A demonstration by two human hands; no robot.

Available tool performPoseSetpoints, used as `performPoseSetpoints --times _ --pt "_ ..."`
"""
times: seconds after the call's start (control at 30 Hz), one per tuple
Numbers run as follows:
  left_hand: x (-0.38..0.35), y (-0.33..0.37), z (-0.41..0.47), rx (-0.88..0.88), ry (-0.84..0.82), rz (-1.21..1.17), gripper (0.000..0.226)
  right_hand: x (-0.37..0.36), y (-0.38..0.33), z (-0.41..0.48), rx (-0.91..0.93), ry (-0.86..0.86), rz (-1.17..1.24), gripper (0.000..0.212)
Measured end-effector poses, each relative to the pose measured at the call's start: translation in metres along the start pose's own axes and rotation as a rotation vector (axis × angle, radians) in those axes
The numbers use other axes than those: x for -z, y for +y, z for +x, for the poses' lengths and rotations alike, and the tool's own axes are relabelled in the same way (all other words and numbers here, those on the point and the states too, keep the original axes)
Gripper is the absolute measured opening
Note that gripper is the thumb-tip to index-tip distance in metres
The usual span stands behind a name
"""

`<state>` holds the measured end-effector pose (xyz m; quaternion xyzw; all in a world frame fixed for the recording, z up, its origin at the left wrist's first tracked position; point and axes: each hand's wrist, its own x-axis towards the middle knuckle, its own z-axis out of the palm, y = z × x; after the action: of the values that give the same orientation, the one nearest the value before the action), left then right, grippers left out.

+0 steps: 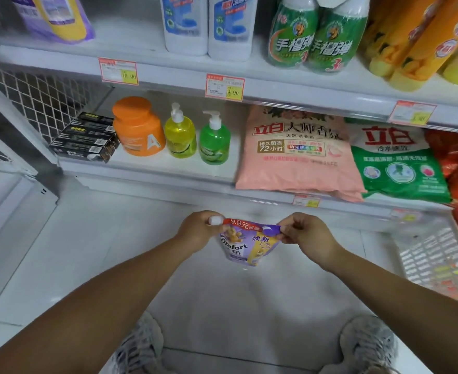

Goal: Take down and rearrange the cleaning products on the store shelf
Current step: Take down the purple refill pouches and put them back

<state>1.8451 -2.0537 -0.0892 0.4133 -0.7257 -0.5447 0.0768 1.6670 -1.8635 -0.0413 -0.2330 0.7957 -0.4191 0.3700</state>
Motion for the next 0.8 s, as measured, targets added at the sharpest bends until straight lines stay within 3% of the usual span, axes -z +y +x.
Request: performPoseSetpoints --times 0.17,0.27,0.37,0.5,0.8 --pt "0.0 0.016 -0.002 -0.042 -0.076 0.162 0.033 -0.003 0.016 0.002 -0.034 0.037 -0.022 0.024" --pt "0.019 0.038 -0.012 -0.044 -0.127 0.305 0.056 0.003 0.006 0.001 -0.054 -0.042 -0.134 0.018" --pt "0.052 0.069 -0.029 -0.126 -0.107 0.494 0.057 0.009 -0.009 -0.006 -0.031 -0.142 -0.285 0.018" --pt "0.107 0.103 -0.057 -0.169 0.048 0.586 0.051 0.012 -0.042 -0.018 0.115 -0.124 -0.423 0.034" --pt "0.2 0.157 -0.083 -0.256 0.4 0.549 0.057 -0.018 -0.183 -0.034 0.552 -0.101 -0.318 0.035"
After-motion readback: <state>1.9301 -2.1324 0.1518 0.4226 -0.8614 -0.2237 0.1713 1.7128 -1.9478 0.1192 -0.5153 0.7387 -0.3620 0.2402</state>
